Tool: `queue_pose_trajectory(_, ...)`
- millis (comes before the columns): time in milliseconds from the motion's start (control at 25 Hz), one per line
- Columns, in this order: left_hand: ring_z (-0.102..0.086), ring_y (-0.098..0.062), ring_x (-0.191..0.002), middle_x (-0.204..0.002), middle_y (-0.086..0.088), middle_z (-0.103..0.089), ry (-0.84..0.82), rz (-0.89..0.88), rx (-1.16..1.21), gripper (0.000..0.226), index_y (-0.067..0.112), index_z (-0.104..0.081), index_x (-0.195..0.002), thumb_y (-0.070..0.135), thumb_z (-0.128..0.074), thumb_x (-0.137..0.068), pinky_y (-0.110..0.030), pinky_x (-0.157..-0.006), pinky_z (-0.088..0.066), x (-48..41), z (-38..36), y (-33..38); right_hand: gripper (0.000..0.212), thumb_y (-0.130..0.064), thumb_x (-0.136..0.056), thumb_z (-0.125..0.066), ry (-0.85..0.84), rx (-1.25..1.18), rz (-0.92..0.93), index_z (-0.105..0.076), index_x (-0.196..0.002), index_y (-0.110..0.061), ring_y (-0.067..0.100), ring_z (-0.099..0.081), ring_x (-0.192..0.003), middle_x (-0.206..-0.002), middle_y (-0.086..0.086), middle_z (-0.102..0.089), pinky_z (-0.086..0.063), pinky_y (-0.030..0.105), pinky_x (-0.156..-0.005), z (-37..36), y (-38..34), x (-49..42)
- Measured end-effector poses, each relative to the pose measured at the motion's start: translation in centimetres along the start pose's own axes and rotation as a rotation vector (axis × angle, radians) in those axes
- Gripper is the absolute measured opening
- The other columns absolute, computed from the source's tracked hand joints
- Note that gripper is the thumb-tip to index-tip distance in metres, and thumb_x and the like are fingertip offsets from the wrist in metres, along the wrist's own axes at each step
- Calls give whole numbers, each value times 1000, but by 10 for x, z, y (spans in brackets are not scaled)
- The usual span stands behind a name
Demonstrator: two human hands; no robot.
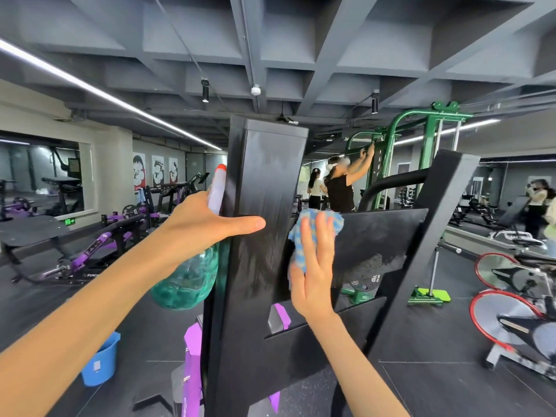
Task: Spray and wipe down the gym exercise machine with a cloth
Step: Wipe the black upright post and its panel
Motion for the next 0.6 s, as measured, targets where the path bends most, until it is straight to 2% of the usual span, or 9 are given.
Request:
queue_pose_trajectory(40, -46, -18, -74, -86, -10, -44, -3, 0, -1, 105, 45, -4, -153, 55, -73, -75, -29, -71, -37, 0, 0, -1, 52, -19, -101, -27, -34, 79, 123, -17, -152, -18, 25, -9, -147, -160, -3, -4, -13, 44, -118, 2, 9, 5)
queue_pose_trajectory(80, -43, -18, -73, -84, -9, -40, -6, 0, 1, 103, 46, -6, -153, 54, -73, -74, -29, -71, -34, -1, 0, -1, 49, -24, -103, -25, -26, 130, 148, -17, -152, -24, 21, -10, -147, -159, -5, -3, -15, 41, -118, 7, 27, 8)
queue_pose_trajectory(120, -42, -18, -73, -83, -8, -39, -9, -1, 6, 102, 46, -10, -152, 56, -74, -73, -29, -71, -33, 0, 0, -1, 48, -30, -104, -25, 10, 139, 80, -18, -151, -27, 18, -10, -146, -159, -6, -4, -15, 38, -118, 16, 50, 9)
queue_pose_trajectory(240, -37, -19, -70, -80, -6, -38, -5, -12, 30, 98, 45, -19, -151, 56, -76, -72, -31, -69, -30, -4, -1, -5, 49, -29, -104, -22, 233, 105, -334, -21, -150, -15, 13, -6, -147, -158, 7, -9, -9, 27, -118, 52, 122, 10)
queue_pose_trajectory(320, -35, -20, -69, -79, -6, -36, -10, -13, 28, 99, 47, -18, -150, 57, -76, -70, -33, -68, -28, -7, -1, -6, 51, -17, -99, -22, 387, 117, -593, -23, -149, -6, 20, -10, -146, -157, 16, -12, -11, 33, -119, 73, 164, 17)
queue_pose_trajectory(440, -50, -30, -78, -88, -9, -58, -40, -16, 27, 114, 55, -16, -147, 74, -71, -49, -33, -75, -34, -9, 0, -8, 52, -10, -96, -24, 537, 76, -856, -26, -148, -6, 26, -15, -145, -156, 19, -15, -14, 37, -117, 84, 187, 15)
queue_pose_trajectory(480, -55, -34, -84, -95, -15, -63, -38, -17, 30, 116, 57, -14, -146, 75, -69, -46, -33, -77, -36, -10, 0, -8, 51, -11, -97, -26, 552, 25, -886, -26, -148, -10, 23, -13, -146, -158, 15, -13, -13, 36, -118, 74, 169, 14)
queue_pose_trajectory(520, -57, -35, -87, -100, -18, -63, -34, -19, 38, 117, 58, -13, -146, 75, -69, -45, -33, -76, -37, -10, 1, -8, 50, -10, -99, -28, 525, -22, -839, -24, -149, -16, 18, -9, -146, -159, 8, -10, -10, 33, -119, 58, 142, 17)
queue_pose_trajectory(600, -56, -37, -88, -101, -19, -62, -35, -32, 41, 119, 57, -11, -147, 74, -68, -45, -32, -76, -41, -9, 0, -6, 49, -16, -103, -29, 326, -22, -609, -19, -150, -26, 12, -5, -147, -159, -5, -5, -7, 29, -119, 19, 77, 42)
Point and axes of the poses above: each hand's wrist, its own x-axis away from the middle knuckle, its own z-axis out of the back of the hand, y = z × x, the point moved 6 cm from there along -x, towards the middle knuckle
